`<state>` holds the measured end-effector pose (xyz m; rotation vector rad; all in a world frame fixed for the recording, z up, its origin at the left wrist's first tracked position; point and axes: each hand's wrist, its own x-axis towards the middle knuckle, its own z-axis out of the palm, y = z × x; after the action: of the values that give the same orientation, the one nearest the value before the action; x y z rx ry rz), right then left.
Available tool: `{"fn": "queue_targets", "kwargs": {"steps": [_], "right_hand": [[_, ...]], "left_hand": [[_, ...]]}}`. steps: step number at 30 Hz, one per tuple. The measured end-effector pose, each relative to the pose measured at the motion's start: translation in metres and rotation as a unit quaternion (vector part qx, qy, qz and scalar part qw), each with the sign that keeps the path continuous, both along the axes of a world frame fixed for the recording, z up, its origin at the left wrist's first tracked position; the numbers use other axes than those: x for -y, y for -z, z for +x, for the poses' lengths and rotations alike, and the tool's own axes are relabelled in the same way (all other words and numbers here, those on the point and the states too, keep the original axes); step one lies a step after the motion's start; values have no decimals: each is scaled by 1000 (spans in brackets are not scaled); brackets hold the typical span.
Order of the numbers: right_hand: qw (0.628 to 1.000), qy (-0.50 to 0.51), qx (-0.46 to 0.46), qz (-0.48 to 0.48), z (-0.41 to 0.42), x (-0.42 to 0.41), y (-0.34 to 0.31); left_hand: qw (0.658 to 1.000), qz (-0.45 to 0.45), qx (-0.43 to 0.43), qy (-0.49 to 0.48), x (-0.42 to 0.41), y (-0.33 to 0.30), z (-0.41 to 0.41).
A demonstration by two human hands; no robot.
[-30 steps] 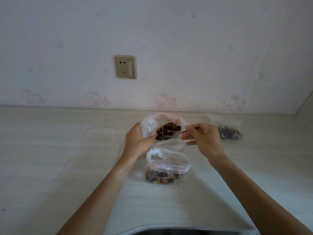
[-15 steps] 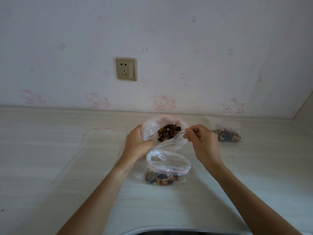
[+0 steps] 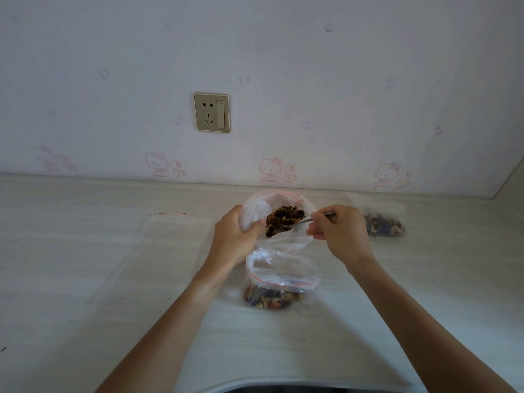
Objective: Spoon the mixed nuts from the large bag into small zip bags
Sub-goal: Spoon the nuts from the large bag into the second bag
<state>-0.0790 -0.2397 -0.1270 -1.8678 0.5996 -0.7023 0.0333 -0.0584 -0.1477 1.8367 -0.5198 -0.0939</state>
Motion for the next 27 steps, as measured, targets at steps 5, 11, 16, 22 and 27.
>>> {"fn": "queue_targets", "kwargs": {"steps": [5, 11, 16, 22, 27], "right_hand": [[998, 2, -1, -64, 4, -6, 8], [997, 19, 11, -71, 10, -9, 16], [994, 39, 66, 71, 9, -9, 27], [982, 41, 91, 161, 5, -9, 30], [972, 30, 107, 205, 1, -6, 21]], "left_hand": [[1000, 4, 12, 3, 2, 1, 2], [1000, -1, -4, 11, 3, 3, 3], [1000, -2, -23, -10, 1, 0, 3], [999, -16, -30, -33, 0, -5, 0], [999, -4, -12, -39, -3, -5, 0]]}}
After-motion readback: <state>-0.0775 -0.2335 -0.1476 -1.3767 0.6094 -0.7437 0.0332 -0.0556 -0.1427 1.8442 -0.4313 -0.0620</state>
